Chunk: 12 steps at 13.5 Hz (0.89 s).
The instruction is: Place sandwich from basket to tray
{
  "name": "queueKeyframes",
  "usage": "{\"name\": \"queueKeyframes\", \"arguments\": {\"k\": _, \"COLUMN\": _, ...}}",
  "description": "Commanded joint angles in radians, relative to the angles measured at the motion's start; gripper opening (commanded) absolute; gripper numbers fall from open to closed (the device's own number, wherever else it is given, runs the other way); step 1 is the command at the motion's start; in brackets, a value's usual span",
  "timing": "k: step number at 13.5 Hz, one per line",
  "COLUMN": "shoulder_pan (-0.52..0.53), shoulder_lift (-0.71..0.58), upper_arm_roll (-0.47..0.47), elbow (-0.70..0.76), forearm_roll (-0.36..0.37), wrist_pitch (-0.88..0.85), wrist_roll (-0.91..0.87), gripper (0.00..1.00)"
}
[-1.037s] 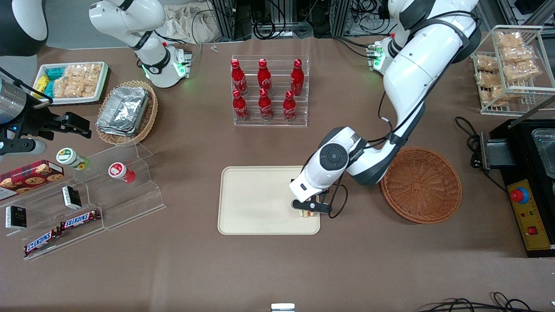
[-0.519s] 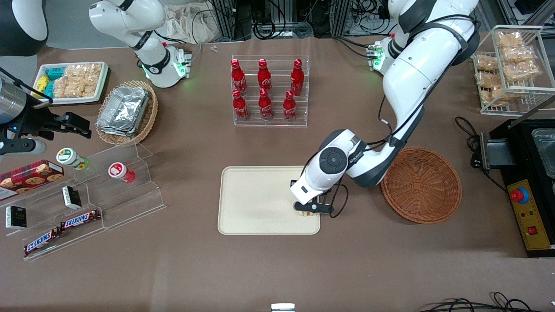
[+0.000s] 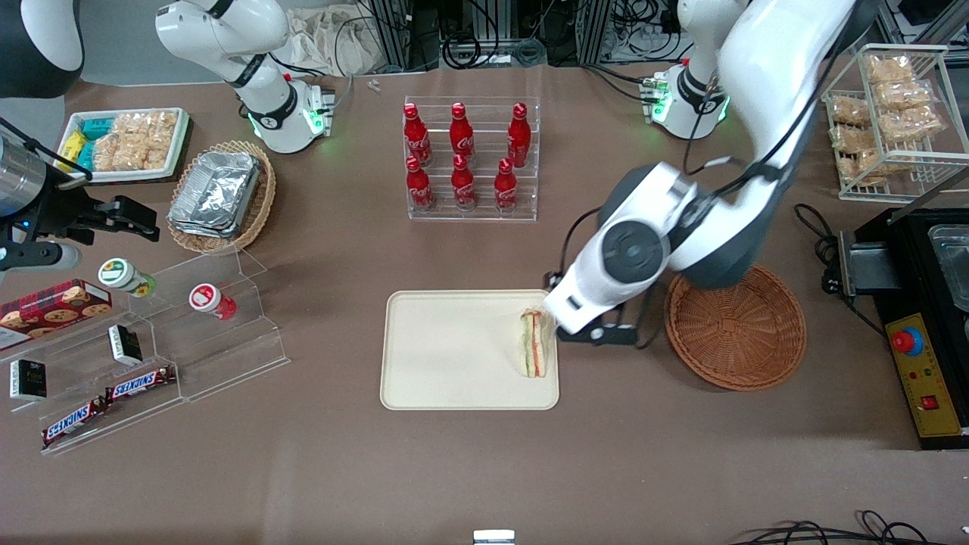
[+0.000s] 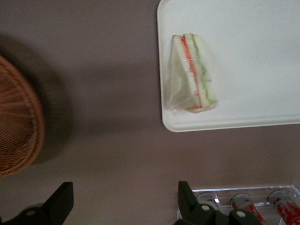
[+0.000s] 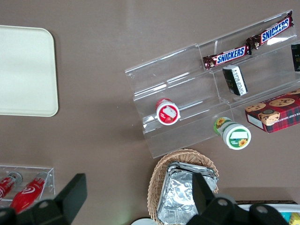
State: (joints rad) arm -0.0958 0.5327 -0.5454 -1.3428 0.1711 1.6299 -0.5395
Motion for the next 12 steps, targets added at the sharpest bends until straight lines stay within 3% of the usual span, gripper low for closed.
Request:
{"name": "queueKeyframes", "arguments": {"k": 1, "shoulder_pan": 0.094, "shoulder_lift": -0.161, "upper_arm_roll": 0.007, "elbow": -0.052, "forearm_roll": -0.024, "wrist_pitch": -0.117, "wrist_roll": 0.117, "gripper": 1.0}}
{"name": "queueKeyframes", "arguments": {"k": 5, "shoulder_pan": 0.226, "shoulder_lift": -0.26, "upper_arm_roll": 0.01, "elbow": -0.052, "forearm_roll": -0.013, "wrist_pitch": -0.266, "wrist_roll": 0.239, "gripper": 1.0}}
{"name": "queueKeyframes", "arguments": {"k": 12, "shoulder_pan": 0.324, "shoulder_lift": -0.264, "upper_arm_roll": 0.01, "elbow": -0.044, "forearm_roll": 0.081, "wrist_pitch": -0.248, "wrist_roll": 0.26, "gripper": 1.0}}
